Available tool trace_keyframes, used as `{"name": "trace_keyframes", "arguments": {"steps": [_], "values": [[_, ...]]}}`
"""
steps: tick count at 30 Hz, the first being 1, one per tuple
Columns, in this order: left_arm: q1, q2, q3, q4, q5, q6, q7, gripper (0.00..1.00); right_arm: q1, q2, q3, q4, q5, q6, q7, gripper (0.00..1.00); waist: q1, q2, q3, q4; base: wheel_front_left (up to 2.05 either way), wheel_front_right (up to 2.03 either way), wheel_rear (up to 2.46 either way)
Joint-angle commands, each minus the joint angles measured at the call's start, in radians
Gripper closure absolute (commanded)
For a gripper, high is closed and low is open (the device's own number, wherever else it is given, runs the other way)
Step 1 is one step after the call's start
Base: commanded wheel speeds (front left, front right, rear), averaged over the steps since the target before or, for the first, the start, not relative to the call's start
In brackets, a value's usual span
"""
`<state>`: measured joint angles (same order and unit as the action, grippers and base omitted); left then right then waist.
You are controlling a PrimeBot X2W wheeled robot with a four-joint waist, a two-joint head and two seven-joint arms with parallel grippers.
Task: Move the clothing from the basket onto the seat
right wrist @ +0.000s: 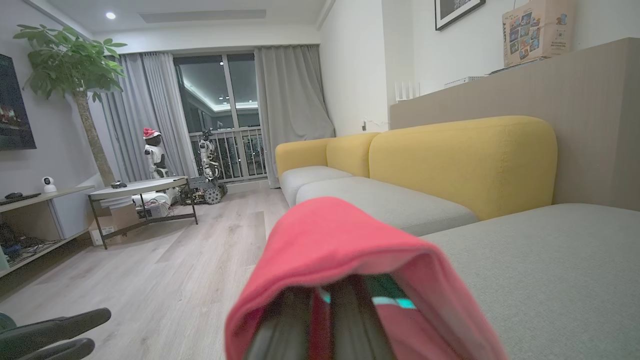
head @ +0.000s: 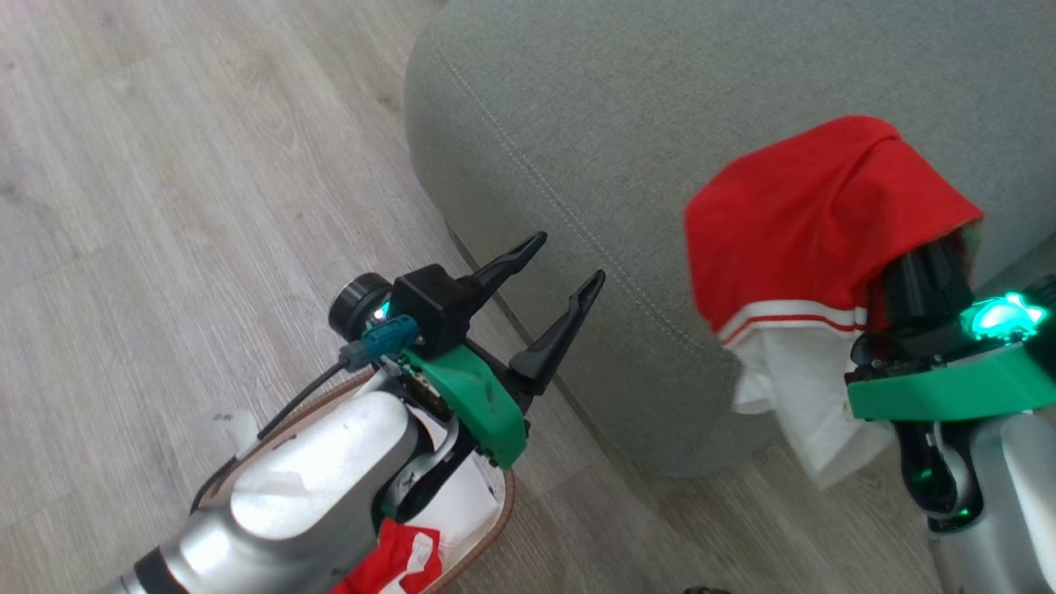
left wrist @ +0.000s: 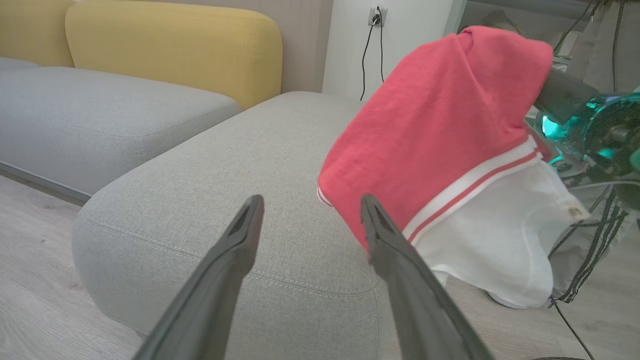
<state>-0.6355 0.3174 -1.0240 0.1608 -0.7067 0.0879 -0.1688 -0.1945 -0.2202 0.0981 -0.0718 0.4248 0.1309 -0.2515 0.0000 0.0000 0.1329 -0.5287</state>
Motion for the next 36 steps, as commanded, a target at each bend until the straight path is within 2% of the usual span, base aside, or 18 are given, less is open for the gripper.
{"name": "trace_keyframes", "arguments": {"steps": [1,7,12,20,26,31,36], "values": [[-0.062,0.009,0.033,-0.023,0.012,-0.006,-0.009,0.00,-0.017,0.000,0.006,-0.040,-0.007,0.000,-0.010,1.00,0.0000,0.0000,0.005,0.001,0.00,0.00,0.00],[-0.071,0.014,0.034,-0.024,0.014,-0.004,-0.006,0.00,-0.062,-0.009,0.006,-0.017,-0.009,0.000,-0.004,1.00,0.0000,0.0000,0.026,0.002,0.00,0.00,0.00],[-0.080,0.027,0.034,-0.039,0.019,0.005,0.008,0.00,-0.175,-0.036,0.007,0.067,0.009,0.000,-0.002,1.00,0.0000,0.0000,0.063,0.004,0.00,0.00,0.00],[-0.134,0.050,0.022,-0.090,0.042,0.008,0.063,0.00,-0.409,-0.149,-0.020,0.242,0.092,0.000,-0.006,1.00,0.0000,0.0000,0.177,0.068,0.00,0.00,0.00],[-0.188,0.062,0.017,-0.129,0.064,0.005,0.103,0.00,-0.554,-0.209,-0.042,0.349,0.138,0.000,-0.009,1.00,0.0000,0.0000,0.271,0.109,0.00,0.00,0.00],[-0.244,0.051,0.013,-0.150,0.080,-0.004,0.128,0.00,-0.657,-0.267,-0.050,0.451,0.182,0.000,-0.010,1.00,0.0000,0.0000,0.355,0.153,0.00,0.00,0.00],[-0.289,0.037,0.008,-0.155,0.094,-0.011,0.144,0.00,-0.766,-0.351,-0.038,0.574,0.228,0.000,0.011,1.00,0.0000,0.0000,0.432,0.202,0.00,0.00,0.00]]}}
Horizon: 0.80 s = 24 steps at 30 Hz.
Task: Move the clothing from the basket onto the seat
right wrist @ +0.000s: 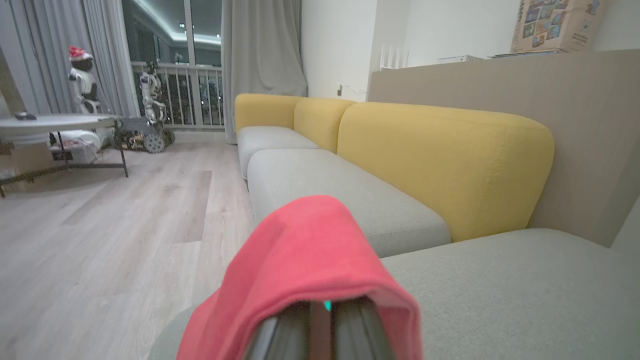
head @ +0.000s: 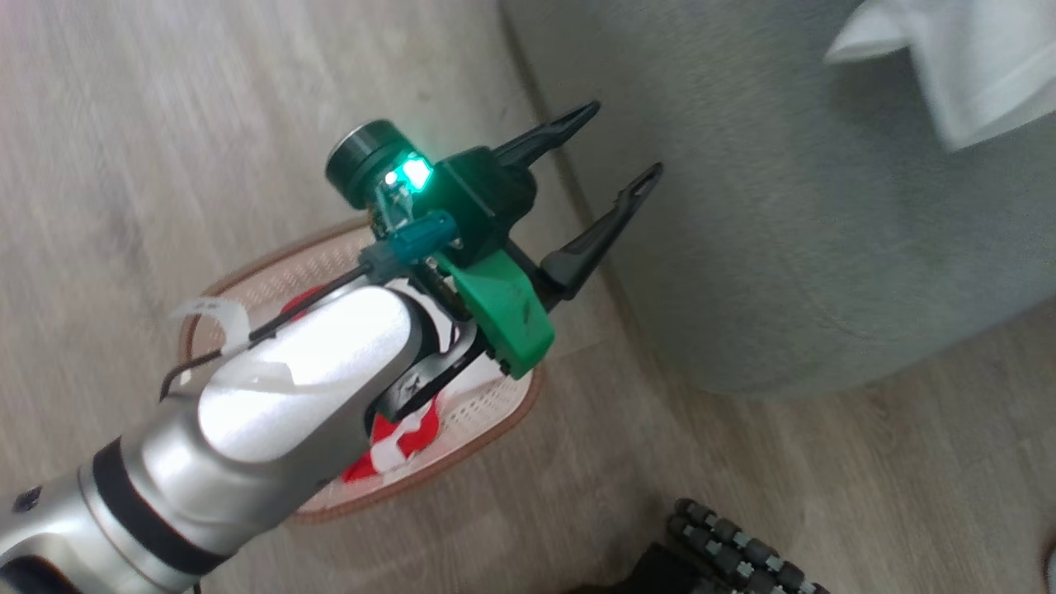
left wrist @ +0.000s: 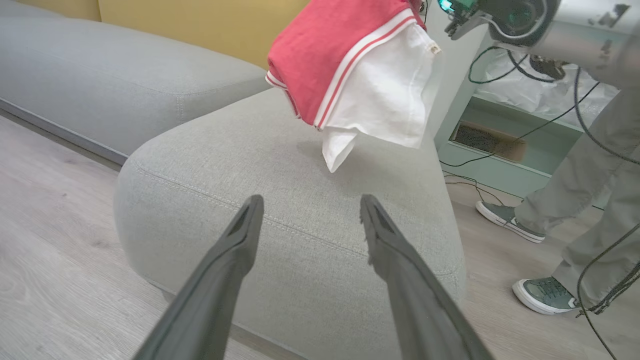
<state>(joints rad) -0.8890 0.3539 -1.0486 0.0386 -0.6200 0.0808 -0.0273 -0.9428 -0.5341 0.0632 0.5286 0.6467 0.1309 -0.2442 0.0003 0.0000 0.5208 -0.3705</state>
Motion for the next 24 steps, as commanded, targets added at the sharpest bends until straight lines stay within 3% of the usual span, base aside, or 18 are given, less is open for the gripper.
{"name": "trace_keyframes", "arguments": {"steps": [1,7,13,22,23,24], "values": [[-0.041,-0.004,0.032,-0.031,0.008,-0.005,0.002,0.00,-0.035,-0.055,0.004,-0.003,0.009,0.000,0.010,1.00,-0.0003,0.0000,0.056,0.056,0.00,0.00,0.00],[-0.062,-0.014,0.029,-0.022,0.015,-0.009,-0.002,0.00,-0.114,-0.129,0.055,0.135,0.025,0.000,0.035,1.00,-0.0003,0.0000,0.104,0.111,0.00,0.00,0.00],[-0.067,-0.013,0.031,-0.014,0.015,-0.010,-0.011,0.00,-0.134,-0.133,0.122,0.240,0.020,0.000,0.081,1.00,-0.0003,0.0000,0.116,0.135,0.00,0.00,0.00],[-0.053,-0.018,0.028,0.006,0.002,-0.009,-0.027,0.00,-0.116,-0.114,0.224,0.409,0.086,0.000,0.330,1.00,-0.0003,0.0000,0.078,0.143,0.00,0.00,0.00],[-0.051,-0.018,0.028,0.007,0.001,-0.009,-0.029,0.00,-0.115,-0.119,0.231,0.414,0.095,0.000,0.346,0.94,-0.0003,0.0000,0.073,0.143,0.00,0.00,0.00],[-0.049,-0.018,0.028,0.008,0.000,-0.008,-0.030,0.00,-0.114,-0.124,0.237,0.418,0.102,0.000,0.357,0.74,-0.0003,0.0000,0.066,0.142,0.00,0.00,0.00]]}}
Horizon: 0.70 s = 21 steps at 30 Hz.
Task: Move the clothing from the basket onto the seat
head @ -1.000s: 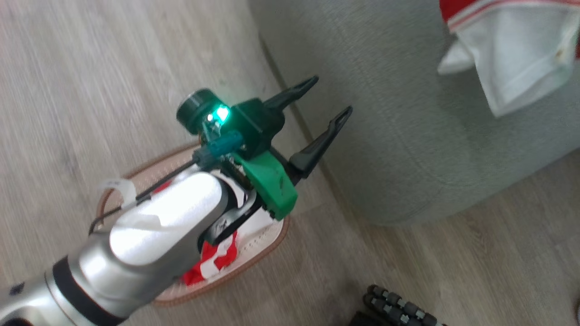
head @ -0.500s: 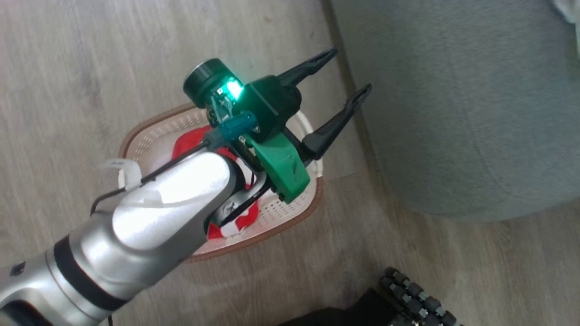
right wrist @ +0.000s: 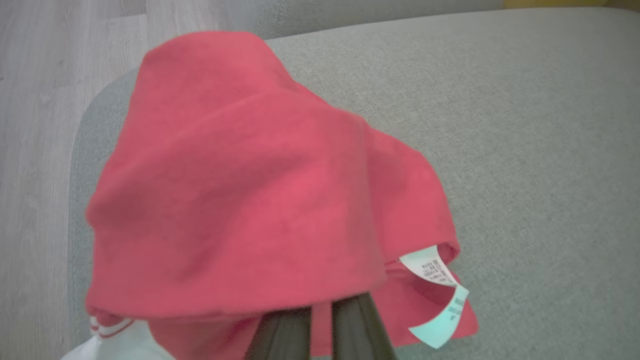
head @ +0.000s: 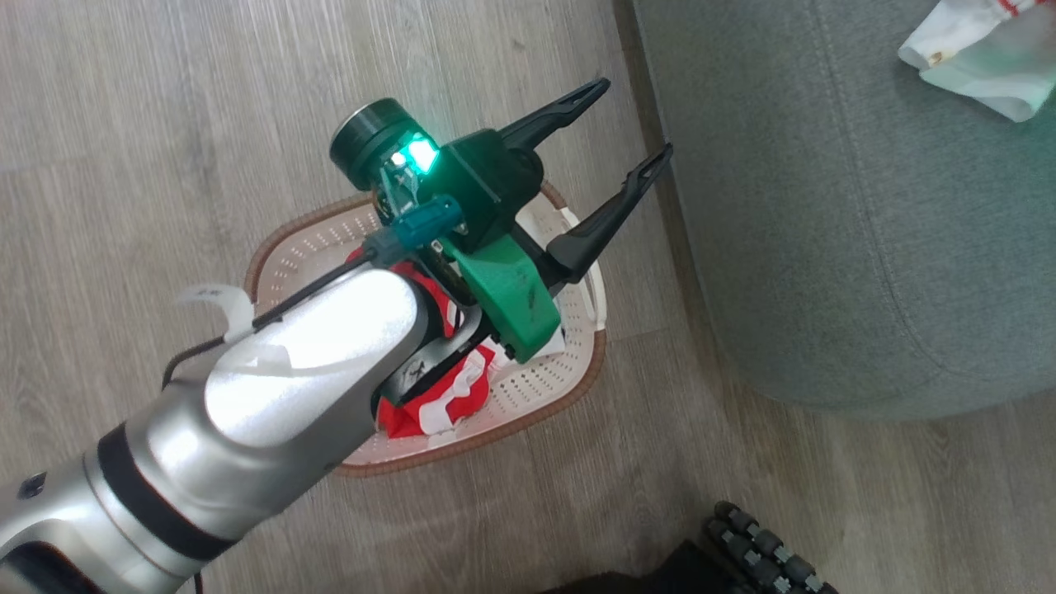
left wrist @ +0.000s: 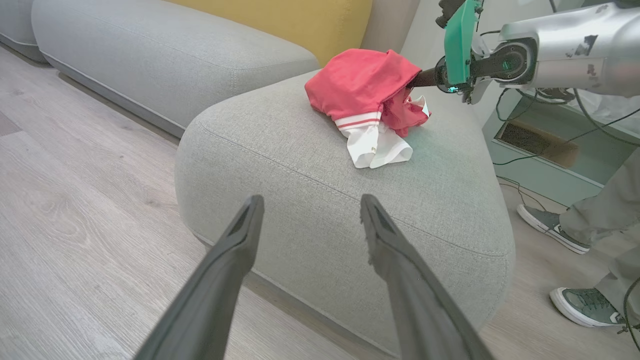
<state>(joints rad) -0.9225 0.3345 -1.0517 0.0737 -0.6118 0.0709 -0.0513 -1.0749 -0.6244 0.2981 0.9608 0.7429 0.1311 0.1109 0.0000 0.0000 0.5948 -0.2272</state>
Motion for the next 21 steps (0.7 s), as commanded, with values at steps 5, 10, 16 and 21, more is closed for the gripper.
{"name": "trace_keyframes", "arguments": {"steps": [5,10,16,21], "values": [[-0.004,0.002,0.030,-0.022,-0.017,0.008,-0.011,0.00,0.026,-0.046,0.038,-0.008,0.031,0.000,0.030,0.00,0.0000,0.0000,-0.036,-0.011,0.00,0.00,0.00],[0.012,0.002,0.031,-0.015,-0.028,0.013,-0.019,0.00,0.042,-0.044,0.065,-0.010,0.054,0.000,0.020,0.00,0.0000,0.0000,-0.073,-0.024,0.00,0.00,0.00],[0.052,0.004,0.052,0.003,-0.058,0.033,-0.049,0.00,0.074,-0.034,0.092,-0.007,0.105,0.000,0.063,0.00,0.0000,0.0000,-0.147,-0.044,0.00,0.00,0.00],[0.089,0.006,0.075,0.014,-0.084,0.054,-0.080,0.00,0.102,-0.042,0.136,-0.106,0.143,0.000,0.071,0.00,0.0000,0.0000,-0.211,-0.051,0.00,0.00,0.00]]}}
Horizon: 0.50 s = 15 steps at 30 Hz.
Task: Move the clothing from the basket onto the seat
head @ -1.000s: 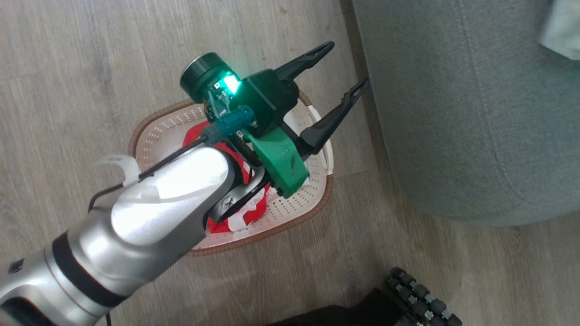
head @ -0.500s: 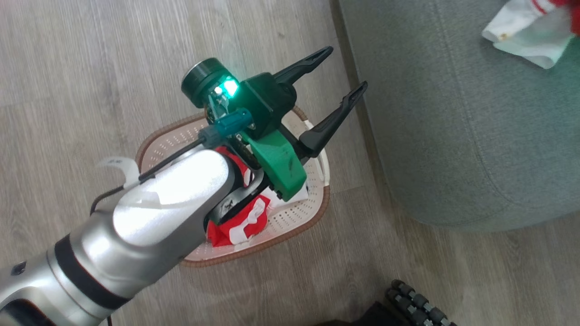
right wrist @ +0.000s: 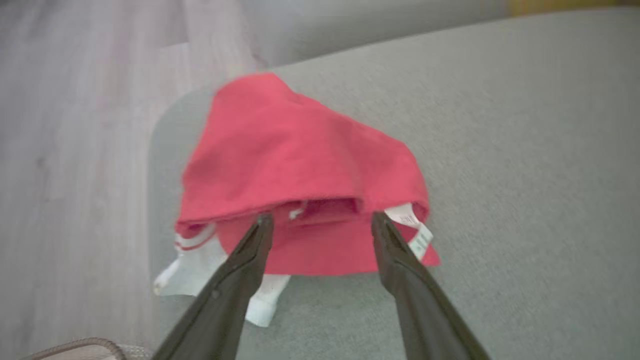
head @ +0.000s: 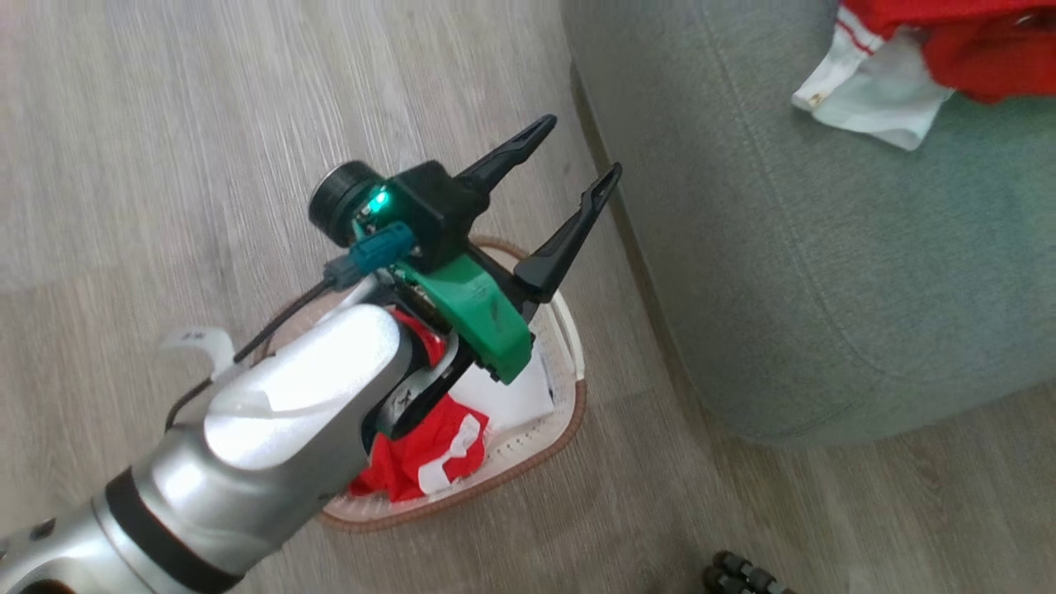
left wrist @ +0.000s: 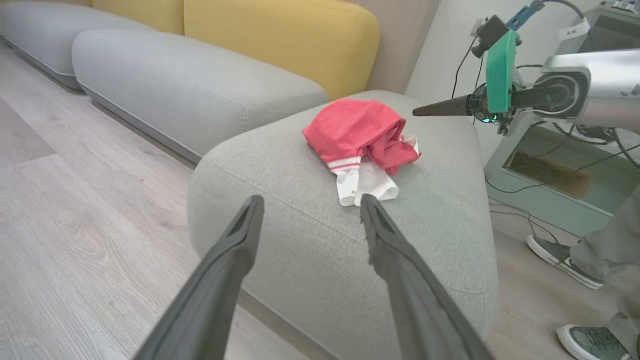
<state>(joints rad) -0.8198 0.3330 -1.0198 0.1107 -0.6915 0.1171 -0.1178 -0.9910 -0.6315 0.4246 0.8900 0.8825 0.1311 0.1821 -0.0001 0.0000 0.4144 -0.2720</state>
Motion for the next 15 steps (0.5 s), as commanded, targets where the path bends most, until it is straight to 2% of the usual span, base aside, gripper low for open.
{"name": "trace_keyframes", "arguments": {"steps": [1,8,15], "values": [[-0.008,0.009,0.047,-0.022,-0.008,0.011,-0.019,0.00,0.026,-0.041,0.018,-0.056,0.011,0.000,-0.001,0.00,0.0001,0.0000,-0.043,-0.006,0.00,0.00,0.00],[0.043,0.010,0.057,-0.014,-0.032,0.024,-0.056,0.00,0.080,-0.112,0.051,-0.200,0.015,0.000,-0.053,0.00,0.0001,0.0000,-0.138,0.023,0.00,0.00,0.00],[0.099,0.022,0.076,-0.016,-0.053,0.045,-0.088,0.00,0.145,-0.156,0.007,-0.318,-0.016,0.000,-0.147,0.00,0.0001,0.0000,-0.223,0.070,0.00,0.00,0.00]]}}
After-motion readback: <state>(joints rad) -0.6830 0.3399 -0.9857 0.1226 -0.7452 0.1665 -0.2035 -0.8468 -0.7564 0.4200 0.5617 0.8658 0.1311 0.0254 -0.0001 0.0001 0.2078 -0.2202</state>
